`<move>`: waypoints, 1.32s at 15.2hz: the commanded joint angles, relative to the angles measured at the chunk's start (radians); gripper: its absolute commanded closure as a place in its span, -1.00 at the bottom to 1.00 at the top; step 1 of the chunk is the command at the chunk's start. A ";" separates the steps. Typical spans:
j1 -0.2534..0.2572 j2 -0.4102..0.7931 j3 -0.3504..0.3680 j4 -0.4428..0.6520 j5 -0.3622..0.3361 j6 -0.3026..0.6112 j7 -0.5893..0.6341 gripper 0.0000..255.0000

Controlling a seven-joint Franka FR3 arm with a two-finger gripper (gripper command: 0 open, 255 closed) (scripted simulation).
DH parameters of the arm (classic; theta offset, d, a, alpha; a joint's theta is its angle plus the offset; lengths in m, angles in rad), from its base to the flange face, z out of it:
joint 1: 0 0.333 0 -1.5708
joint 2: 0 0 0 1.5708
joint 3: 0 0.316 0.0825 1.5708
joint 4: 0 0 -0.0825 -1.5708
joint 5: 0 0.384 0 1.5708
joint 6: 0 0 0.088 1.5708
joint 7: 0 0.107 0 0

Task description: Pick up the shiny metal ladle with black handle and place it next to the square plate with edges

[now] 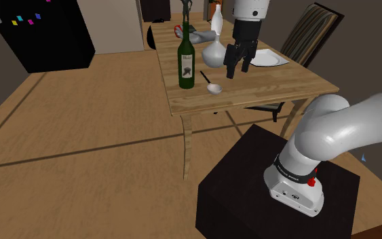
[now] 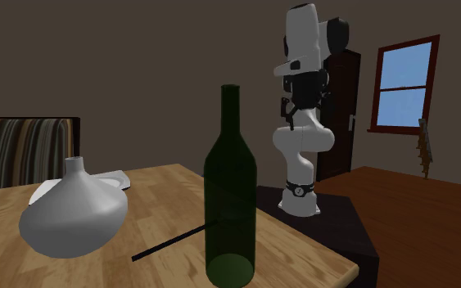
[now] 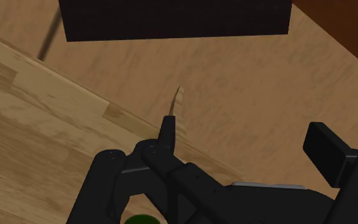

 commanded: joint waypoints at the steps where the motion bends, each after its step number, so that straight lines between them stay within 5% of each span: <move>1: 0.000 0.000 0.000 0.000 0.000 0.000 0.000 -1.00; 20: -0.132 0.571 -0.089 0.107 -0.028 0.583 0.098 -1.00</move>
